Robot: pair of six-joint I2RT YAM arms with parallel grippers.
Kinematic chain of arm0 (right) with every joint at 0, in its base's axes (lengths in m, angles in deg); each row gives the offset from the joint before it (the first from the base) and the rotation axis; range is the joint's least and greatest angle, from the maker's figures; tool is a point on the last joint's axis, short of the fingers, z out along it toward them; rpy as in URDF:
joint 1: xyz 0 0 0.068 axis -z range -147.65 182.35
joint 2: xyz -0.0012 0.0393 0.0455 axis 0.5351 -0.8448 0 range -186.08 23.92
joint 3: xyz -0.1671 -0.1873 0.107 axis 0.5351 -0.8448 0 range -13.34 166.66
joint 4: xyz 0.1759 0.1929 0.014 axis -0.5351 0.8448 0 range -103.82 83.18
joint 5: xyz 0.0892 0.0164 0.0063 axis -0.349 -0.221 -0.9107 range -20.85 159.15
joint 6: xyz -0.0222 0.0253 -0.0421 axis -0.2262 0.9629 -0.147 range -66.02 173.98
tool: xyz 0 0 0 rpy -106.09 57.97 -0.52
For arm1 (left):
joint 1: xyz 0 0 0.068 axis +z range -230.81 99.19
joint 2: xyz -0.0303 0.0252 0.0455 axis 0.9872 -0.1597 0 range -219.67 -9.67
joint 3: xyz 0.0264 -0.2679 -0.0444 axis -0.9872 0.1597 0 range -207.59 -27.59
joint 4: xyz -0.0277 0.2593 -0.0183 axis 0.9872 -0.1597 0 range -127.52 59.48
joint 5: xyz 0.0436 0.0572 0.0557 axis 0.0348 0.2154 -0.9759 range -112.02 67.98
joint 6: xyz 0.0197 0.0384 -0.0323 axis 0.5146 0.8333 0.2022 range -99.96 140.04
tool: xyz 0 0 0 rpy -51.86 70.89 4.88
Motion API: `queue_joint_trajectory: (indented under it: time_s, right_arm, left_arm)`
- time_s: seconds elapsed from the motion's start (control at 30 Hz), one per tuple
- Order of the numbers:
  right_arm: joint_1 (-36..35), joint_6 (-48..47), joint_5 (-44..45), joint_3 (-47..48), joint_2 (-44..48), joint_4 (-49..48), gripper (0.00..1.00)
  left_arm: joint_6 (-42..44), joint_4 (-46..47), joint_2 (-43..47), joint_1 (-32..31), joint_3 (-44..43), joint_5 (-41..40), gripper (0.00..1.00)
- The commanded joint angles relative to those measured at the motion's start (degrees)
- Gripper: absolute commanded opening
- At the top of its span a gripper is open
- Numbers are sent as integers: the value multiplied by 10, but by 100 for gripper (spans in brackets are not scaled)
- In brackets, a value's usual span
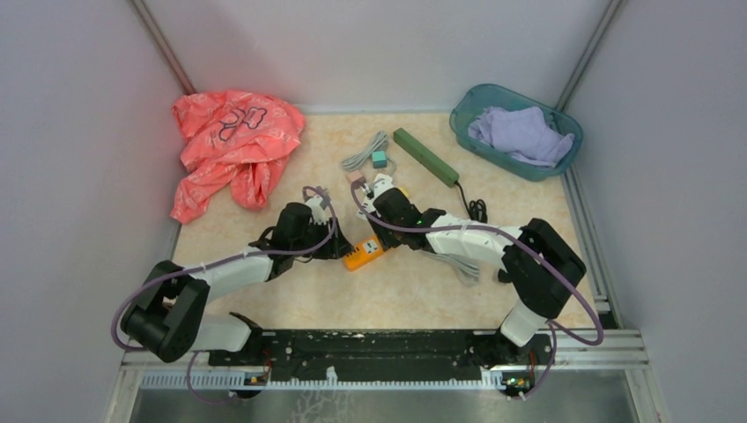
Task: Insert the plug
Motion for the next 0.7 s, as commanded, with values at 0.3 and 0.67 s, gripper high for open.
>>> queue_joint_trajectory:
  time_s: [0.3, 0.67]
  right_arm:
    - [-12, -1, 1, 29, 49, 52, 54]
    - [3, -5, 0, -12, 153, -42, 69]
  left_arm:
    - [45, -74, 56, 36, -69, -49, 67]
    - [58, -106, 27, 65, -131, -84, 71]
